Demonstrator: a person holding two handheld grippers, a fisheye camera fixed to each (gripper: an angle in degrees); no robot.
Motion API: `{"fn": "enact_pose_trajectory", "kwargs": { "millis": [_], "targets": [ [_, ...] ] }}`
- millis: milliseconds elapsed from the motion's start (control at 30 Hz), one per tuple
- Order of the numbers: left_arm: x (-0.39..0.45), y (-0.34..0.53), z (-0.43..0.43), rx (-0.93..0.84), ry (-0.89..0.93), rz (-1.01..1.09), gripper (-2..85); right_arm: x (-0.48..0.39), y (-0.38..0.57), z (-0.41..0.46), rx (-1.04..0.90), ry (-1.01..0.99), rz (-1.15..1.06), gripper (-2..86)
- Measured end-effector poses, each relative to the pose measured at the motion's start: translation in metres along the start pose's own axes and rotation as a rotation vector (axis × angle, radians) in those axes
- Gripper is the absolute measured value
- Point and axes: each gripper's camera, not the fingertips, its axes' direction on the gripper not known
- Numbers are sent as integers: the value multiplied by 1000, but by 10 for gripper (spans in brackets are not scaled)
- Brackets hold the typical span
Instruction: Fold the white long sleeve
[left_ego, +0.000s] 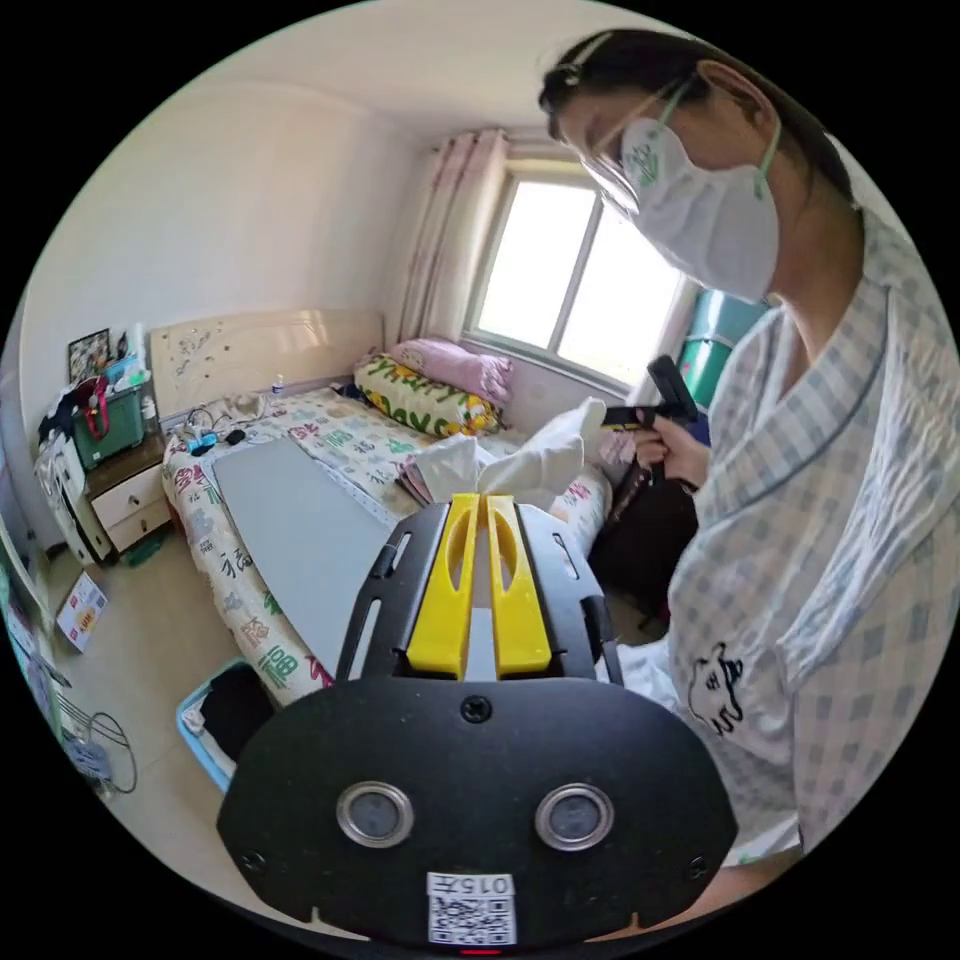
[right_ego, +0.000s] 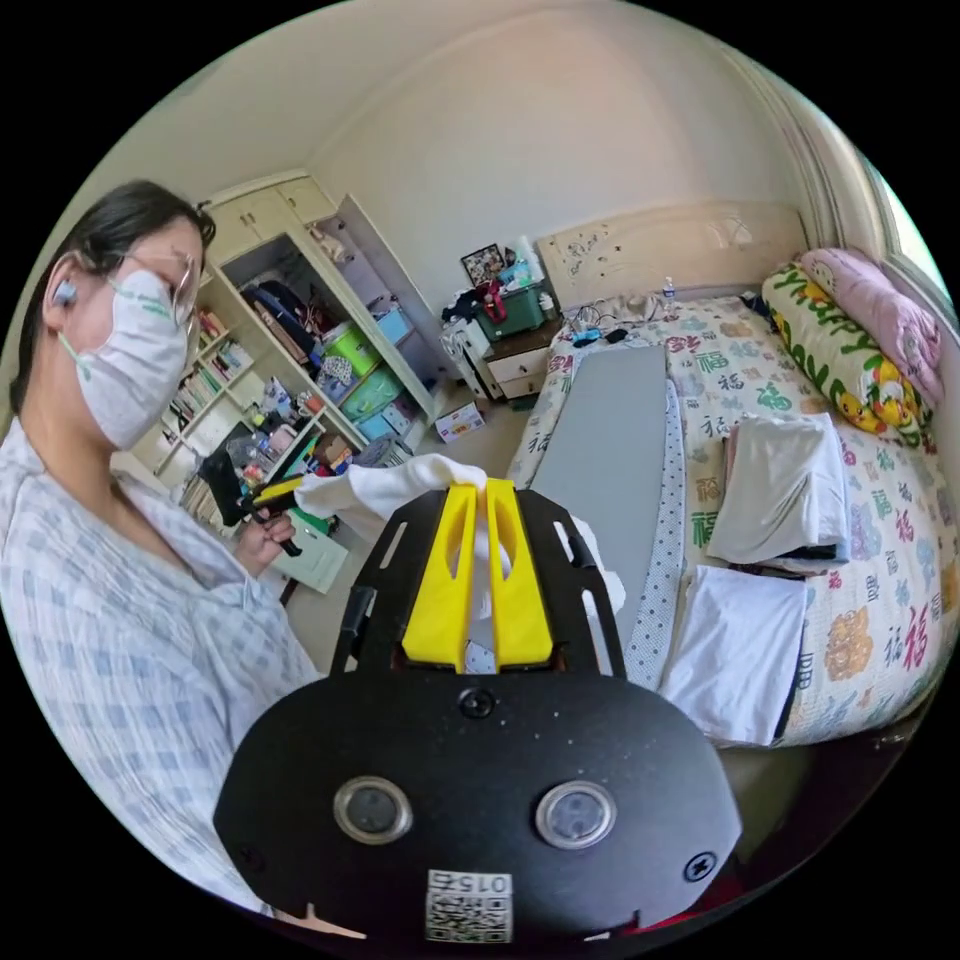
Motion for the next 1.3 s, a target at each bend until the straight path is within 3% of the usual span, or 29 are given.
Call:
{"fn": "enact_pose_trajectory", "kwargs": {
  "millis": [267, 533, 700, 800, 867, 900, 1000, 1100, 1167, 1300],
  "targets": [
    [53, -9, -75, -49, 74, 25, -7, -126, -21, -108, -86, 138, -14, 5],
    [8, -34, -60, 10, 6, -45, -8, -139, -139, -64, -77, 163, -111, 6],
    [-103, -66, 36, 19, -75, -100, -8, -37, -259, 117, -129, 266, -184, 9],
    [-210, -84, 136, 24, -153, -230, -7, 68, -364, 301, -179, 374, -148, 13],
    [-290, -82, 211, -7, -270, -385, -5, 148, -420, 433, -220, 462, 45, 15],
    [-304, -78, 226, -21, -305, -431, -5, 160, -423, 454, -202, 472, 110, 12],
    [-335, -26, 263, 16, -251, -546, 2, 160, -373, 533, -148, 230, 91, 16],
    [-328, 70, 289, -160, -214, -627, 37, 142, -240, 636, -365, 85, 56, 51],
    [-317, 162, 293, -374, -221, -816, 73, 126, -125, 715, -649, 6, 101, 95],
    [-291, 244, 275, -525, -237, -1022, 101, 86, -35, 780, -816, -20, 143, 118]
  ]
}}
